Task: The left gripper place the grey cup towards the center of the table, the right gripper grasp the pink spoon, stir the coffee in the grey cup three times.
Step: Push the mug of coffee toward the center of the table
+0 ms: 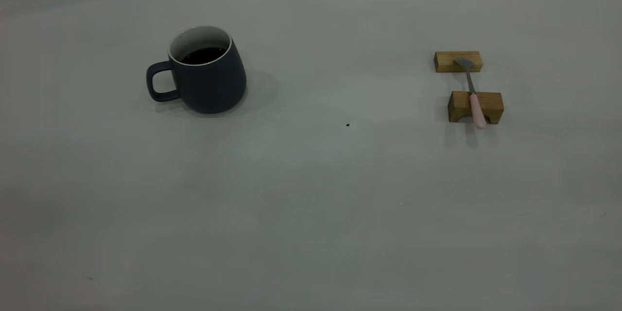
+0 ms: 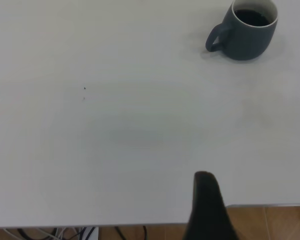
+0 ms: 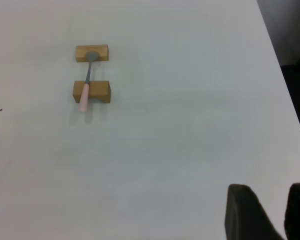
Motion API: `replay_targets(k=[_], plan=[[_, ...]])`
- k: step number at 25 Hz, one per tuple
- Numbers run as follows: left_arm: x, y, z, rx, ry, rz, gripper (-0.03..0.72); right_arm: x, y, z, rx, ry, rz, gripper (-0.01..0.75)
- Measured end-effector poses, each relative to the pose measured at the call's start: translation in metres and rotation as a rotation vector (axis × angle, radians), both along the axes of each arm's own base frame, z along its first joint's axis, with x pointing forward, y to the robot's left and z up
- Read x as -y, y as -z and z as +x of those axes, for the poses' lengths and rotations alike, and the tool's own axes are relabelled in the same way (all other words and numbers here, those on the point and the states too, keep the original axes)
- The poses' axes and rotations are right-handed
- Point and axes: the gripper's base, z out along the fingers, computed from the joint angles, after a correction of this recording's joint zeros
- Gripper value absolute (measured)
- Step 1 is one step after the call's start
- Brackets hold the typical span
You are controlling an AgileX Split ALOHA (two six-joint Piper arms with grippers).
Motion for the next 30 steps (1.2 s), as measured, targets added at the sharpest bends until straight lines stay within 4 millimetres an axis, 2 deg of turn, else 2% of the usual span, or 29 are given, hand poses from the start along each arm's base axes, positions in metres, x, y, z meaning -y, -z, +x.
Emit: replay_targets(k=[6, 11, 15, 20, 24, 30], plan=[[0.000, 0.000, 0.002, -0.018, 0.000, 0.000, 0.567, 0.000, 0.000, 0.000, 0.000, 0.000, 0.000, 0.240], [-0.002, -0.010, 0.031, -0.125, -0.012, 0.025, 0.567, 0.000, 0.000, 0.000, 0.000, 0.000, 0.000, 0.240], [-0.003, -0.018, 0.071, -0.234, 0.000, 0.059, 0.567, 0.000, 0.000, 0.000, 0.000, 0.000, 0.000, 0.240], [-0.002, -0.014, 0.133, -0.324, 0.062, 0.107, 0.567, 0.000, 0.000, 0.000, 0.000, 0.000, 0.000, 0.240], [-0.001, -0.001, 0.184, -0.371, 0.127, 0.154, 0.567, 0.000, 0.000, 0.000, 0.000, 0.000, 0.000, 0.240], [0.000, 0.030, 0.256, -0.429, 0.283, 0.266, 0.567, 0.000, 0.000, 0.000, 0.000, 0.000, 0.000, 0.240]])
